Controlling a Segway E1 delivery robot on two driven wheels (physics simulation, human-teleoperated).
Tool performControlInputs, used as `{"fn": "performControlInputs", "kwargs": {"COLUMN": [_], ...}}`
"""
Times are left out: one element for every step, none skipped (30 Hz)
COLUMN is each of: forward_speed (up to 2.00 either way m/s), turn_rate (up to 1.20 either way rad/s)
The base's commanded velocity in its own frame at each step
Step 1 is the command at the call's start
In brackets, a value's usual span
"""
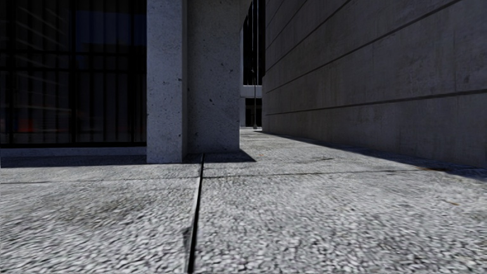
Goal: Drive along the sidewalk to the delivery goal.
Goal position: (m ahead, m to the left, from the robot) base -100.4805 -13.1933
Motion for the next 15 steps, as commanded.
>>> {"fn": "performControlInputs", "kwargs": {"forward_speed": [1.07,1.07,1.07,1.07,1.07,1.07,1.07,1.07,1.07,1.07,1.07,1.07,1.07,1.07,1.07], "turn_rate": [-0.94,-0.94,-0.94,-0.94,-0.94,-0.94,-0.94,-0.94,-0.94,-0.94,-0.94,-0.94,-0.94,-0.94,-0.94]}}
